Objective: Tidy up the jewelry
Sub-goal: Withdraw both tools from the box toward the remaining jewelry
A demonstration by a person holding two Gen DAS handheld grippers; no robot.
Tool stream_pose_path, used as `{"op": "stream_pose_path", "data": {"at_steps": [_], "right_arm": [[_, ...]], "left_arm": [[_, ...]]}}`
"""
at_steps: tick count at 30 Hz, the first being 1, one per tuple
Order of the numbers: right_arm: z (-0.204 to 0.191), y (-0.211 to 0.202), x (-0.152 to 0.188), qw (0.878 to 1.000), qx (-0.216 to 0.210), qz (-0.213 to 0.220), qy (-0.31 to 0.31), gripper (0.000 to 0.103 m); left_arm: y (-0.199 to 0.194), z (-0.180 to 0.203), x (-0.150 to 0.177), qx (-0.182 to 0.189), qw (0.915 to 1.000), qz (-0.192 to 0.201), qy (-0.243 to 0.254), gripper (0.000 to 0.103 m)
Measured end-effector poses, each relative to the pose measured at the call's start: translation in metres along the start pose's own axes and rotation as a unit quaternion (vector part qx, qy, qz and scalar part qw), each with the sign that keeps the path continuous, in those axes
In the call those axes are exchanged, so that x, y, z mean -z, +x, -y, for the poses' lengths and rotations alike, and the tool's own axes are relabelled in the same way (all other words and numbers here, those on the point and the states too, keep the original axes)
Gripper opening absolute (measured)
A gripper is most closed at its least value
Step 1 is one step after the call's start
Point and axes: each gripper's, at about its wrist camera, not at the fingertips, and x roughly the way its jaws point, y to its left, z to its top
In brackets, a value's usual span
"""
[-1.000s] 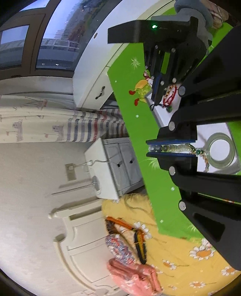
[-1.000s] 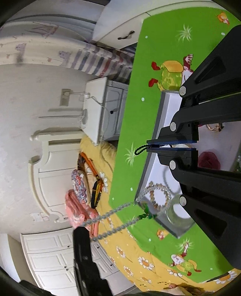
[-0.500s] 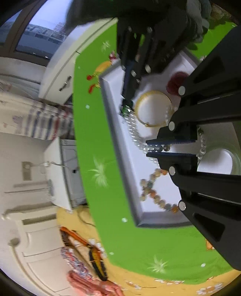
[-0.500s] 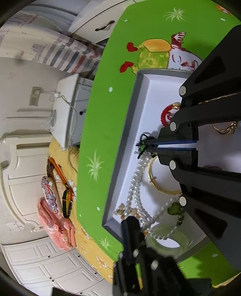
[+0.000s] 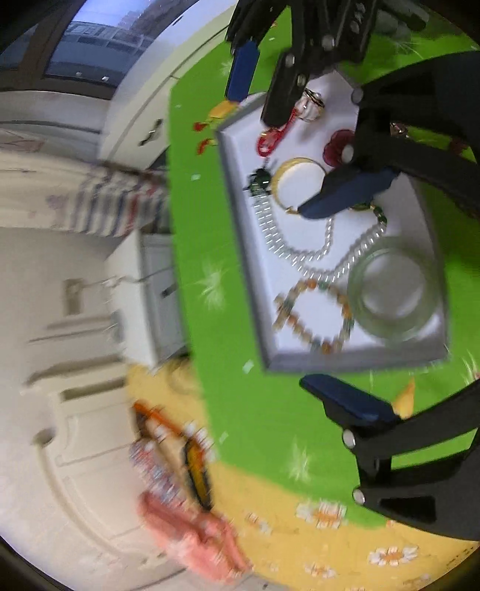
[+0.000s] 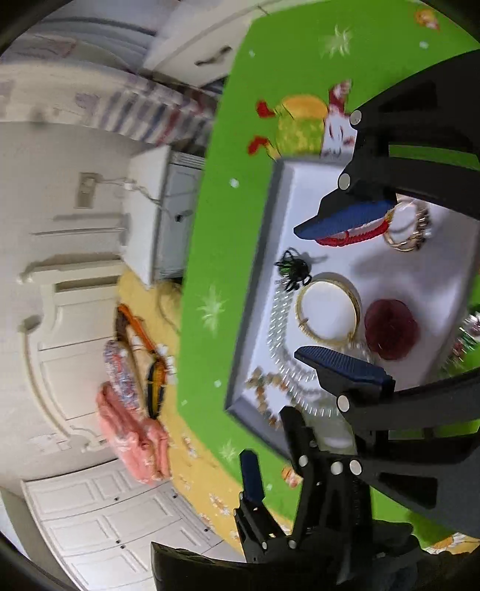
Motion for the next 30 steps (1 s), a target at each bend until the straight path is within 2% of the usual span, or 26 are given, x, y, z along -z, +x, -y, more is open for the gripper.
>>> {"op": "stream_pose_path", "data": {"at_steps": [3,4,7,9,15,22,27,30], "right_arm": [[-0.012,-0.047,0.001,0.999,-0.002,0.044,-0.007,0.067],[-0.016,-0.062,0.003,0.998,-0.002,0.058,-0.01,0.07],[-0.025,-0.094,0.014,0.996,-0.004,0.083,-0.016,0.075],[-0.027,-0.11,0.026,0.996,-0.007,0.093,-0.015,0.077],[-0.029,-0.123,0.074,0.996,-0.006,0.091,0.005,0.078],[-0.018,-0.108,0.138,0.998,-0.005,0.052,0.042,0.078],[-0.016,-0.095,0.172,0.999,0.003,0.018,0.044,0.078],[-0.012,-0.09,0.179,0.999,0.003,0.007,0.046,0.078]], "left_arm": [[-0.049,-0.003,0.003,-0.036,0.9979,0.054,0.001,0.099],[-0.06,-0.003,0.004,-0.041,0.997,0.065,0.0,0.099],[-0.096,-0.004,0.018,-0.043,0.9949,0.091,-0.005,0.099],[-0.11,-0.002,0.033,-0.033,0.9949,0.095,-0.012,0.099],[-0.113,0.011,0.081,-0.013,0.9972,0.071,-0.017,0.099],[-0.076,0.038,0.134,0.01,0.9998,0.014,-0.012,0.098],[-0.053,0.045,0.155,0.024,0.9994,-0.014,-0.022,0.098],[-0.043,0.045,0.161,0.031,0.9987,-0.031,-0.027,0.098]]}}
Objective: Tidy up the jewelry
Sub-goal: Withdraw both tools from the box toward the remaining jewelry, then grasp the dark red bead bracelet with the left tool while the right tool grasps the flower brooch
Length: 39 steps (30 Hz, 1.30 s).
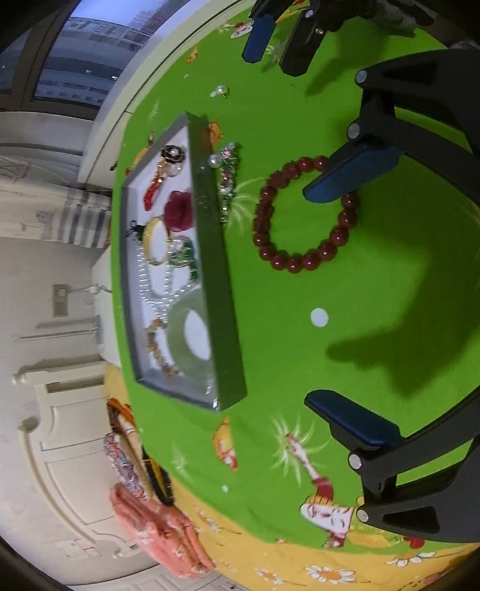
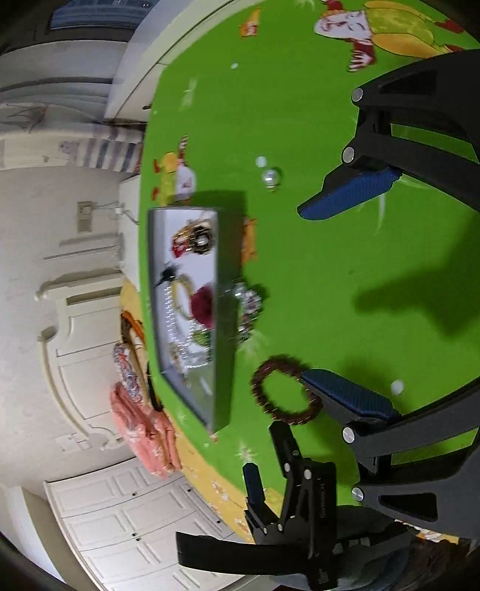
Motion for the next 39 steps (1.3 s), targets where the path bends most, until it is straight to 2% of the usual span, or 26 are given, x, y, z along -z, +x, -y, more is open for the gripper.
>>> {"op": "stream_pose_path", "data": {"at_steps": [3,6,10,16,22,29,33,39], "right_arm": [[0.003,0.005,-0.002,1.0,-0.008,-0.008,-0.002,0.078],[-0.005,0.02,-0.009,0.999,-0.006,-0.034,-0.039,0.078],[-0.011,0.043,-0.027,0.995,-0.01,-0.063,-0.077,0.07],[-0.005,0.069,-0.05,0.992,-0.036,-0.09,-0.078,0.053],[-0.006,0.076,-0.053,0.992,-0.06,-0.092,-0.064,0.043],[-0.033,0.077,-0.049,0.984,-0.111,-0.092,-0.102,0.036],[-0.036,0.082,-0.056,0.987,-0.087,-0.087,-0.106,0.036],[-0.051,0.098,-0.063,0.985,-0.059,-0.09,-0.135,0.036]], "left_arm": [[0.005,-0.001,-0.002,0.009,0.9999,-0.009,-0.002,0.098],[0.009,0.002,-0.006,0.022,0.9996,-0.019,0.0,0.094],[0.012,0.006,-0.01,0.022,0.9996,-0.019,0.006,0.093],[0.015,0.001,-0.01,0.007,0.9997,-0.022,0.011,0.093],[0.02,-0.003,-0.007,0.003,0.9994,-0.03,0.014,0.089],[0.02,-0.012,-0.003,-0.02,0.9993,-0.032,0.007,0.089],[0.016,-0.023,0.002,-0.035,0.9988,-0.034,-0.002,0.089],[0.01,-0.025,0.008,-0.028,0.9991,-0.031,0.004,0.088]]}}
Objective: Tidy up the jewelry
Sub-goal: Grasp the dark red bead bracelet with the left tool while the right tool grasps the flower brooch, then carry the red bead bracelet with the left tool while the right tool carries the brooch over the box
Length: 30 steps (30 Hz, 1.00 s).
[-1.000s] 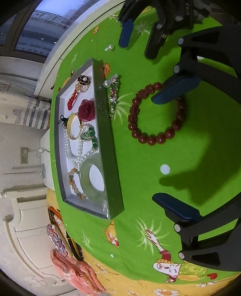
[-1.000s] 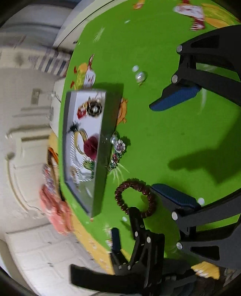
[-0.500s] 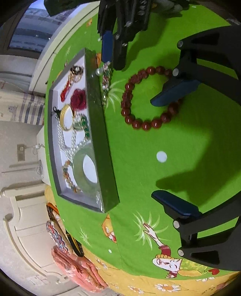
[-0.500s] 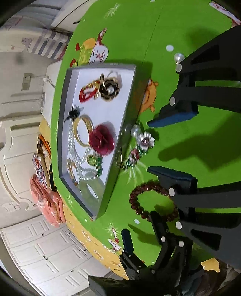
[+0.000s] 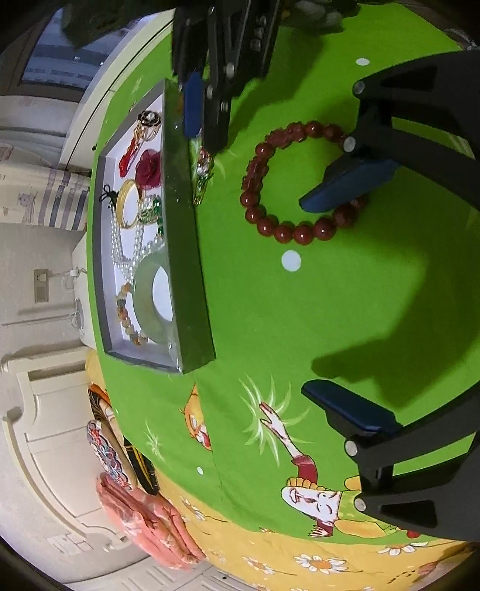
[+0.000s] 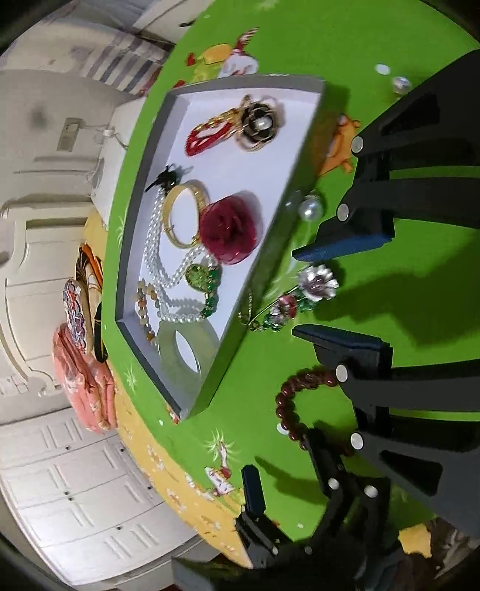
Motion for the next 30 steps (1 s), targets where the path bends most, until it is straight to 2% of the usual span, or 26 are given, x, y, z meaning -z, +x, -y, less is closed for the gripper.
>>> {"op": "stream_pose_path", "data": {"at_steps": [3,7,10,16,19,20,21,22,23,24,25,28,30], "right_arm": [[-0.012,0.008,-0.001,0.999,0.031,-0.003,-0.035,0.036],[-0.022,0.006,0.004,0.997,0.047,0.002,-0.056,0.025],[-0.025,-0.003,0.012,0.996,0.066,0.013,-0.055,0.024],[-0.004,-0.035,0.033,0.998,0.039,0.044,0.005,0.024],[0.001,-0.043,0.044,0.998,0.032,0.043,0.016,0.024],[0.001,-0.044,0.047,0.999,0.032,0.041,0.017,0.024],[0.001,-0.046,0.051,0.999,0.032,0.039,0.019,0.024],[0.002,-0.047,0.054,0.998,0.03,0.039,0.024,0.024],[0.002,-0.049,0.057,0.998,0.03,0.039,0.028,0.024],[0.003,-0.05,0.06,0.998,0.028,0.04,0.033,0.024],[0.004,-0.052,0.062,0.998,0.027,0.041,0.039,0.024],[0.008,-0.056,0.065,0.997,0.022,0.046,0.052,0.024],[0.01,-0.06,0.066,0.997,0.025,0.048,0.054,0.024]], "left_arm": [[0.001,0.004,-0.001,0.005,1.0,-0.003,0.003,0.088],[0.001,0.011,-0.004,0.018,0.9998,-0.01,0.005,0.088],[0.002,0.018,-0.006,0.014,0.9997,-0.011,0.014,0.088],[0.006,0.025,-0.01,0.015,0.9997,-0.014,0.011,0.088],[0.009,0.024,-0.012,0.025,0.9995,-0.017,0.001,0.086],[0.009,0.023,-0.013,0.034,0.9993,-0.018,-0.002,0.083],[0.007,0.024,-0.013,0.044,0.9989,-0.015,-0.004,0.073],[0.005,0.025,-0.013,0.043,0.999,-0.011,0.0,0.056],[0.002,0.028,-0.013,0.049,0.9987,-0.006,0.009,0.045],[-0.001,0.031,-0.013,0.051,0.9986,-0.004,0.016,0.02],[-0.002,0.032,-0.013,0.049,0.9986,-0.005,0.021,0.011],[-0.006,0.032,-0.011,0.063,0.9978,0.003,0.02,0.011],[-0.012,0.033,-0.01,0.058,0.9978,0.016,0.026,0.011]]}}
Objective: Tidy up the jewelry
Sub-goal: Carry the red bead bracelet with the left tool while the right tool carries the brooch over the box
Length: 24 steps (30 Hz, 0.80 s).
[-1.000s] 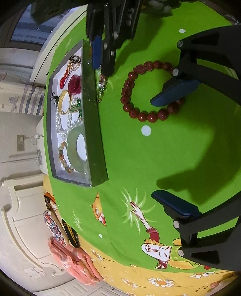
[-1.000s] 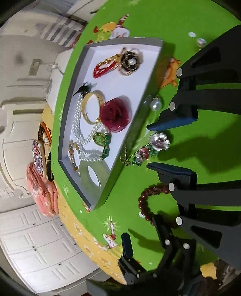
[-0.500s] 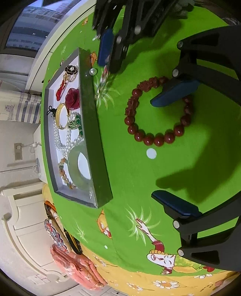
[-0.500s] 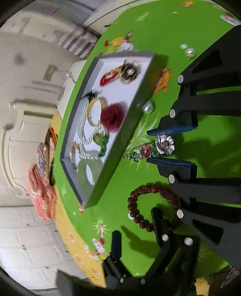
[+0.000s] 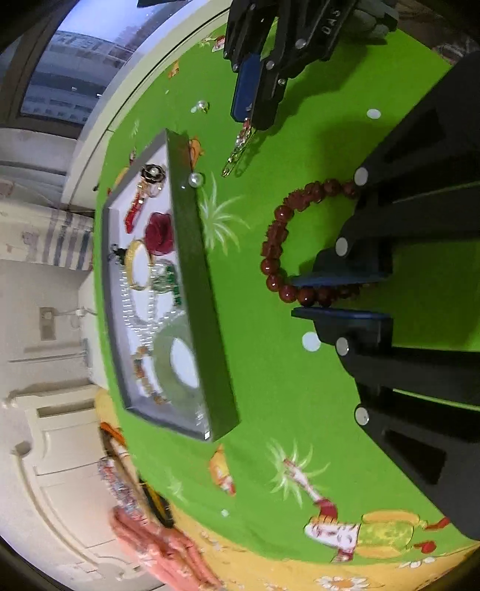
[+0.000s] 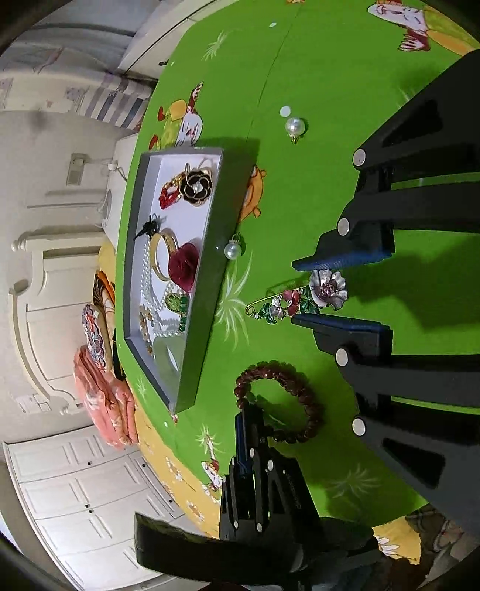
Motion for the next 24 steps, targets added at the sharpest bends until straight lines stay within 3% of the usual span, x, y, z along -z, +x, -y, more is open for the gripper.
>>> {"op": "stream_pose_path", "data": {"at_steps": [14,24], "right_arm": [[-0.002,-0.03,-0.015,0.999,0.019,0.033,-0.004,0.024],[0.004,-0.028,-0.033,0.999,0.028,0.042,-0.013,0.024]], "left_arm": [[-0.059,0.008,-0.033,-0.004,0.9964,0.068,0.05,0.011],[-0.063,0.006,-0.061,-0.018,0.9945,0.072,0.074,0.011]]}}
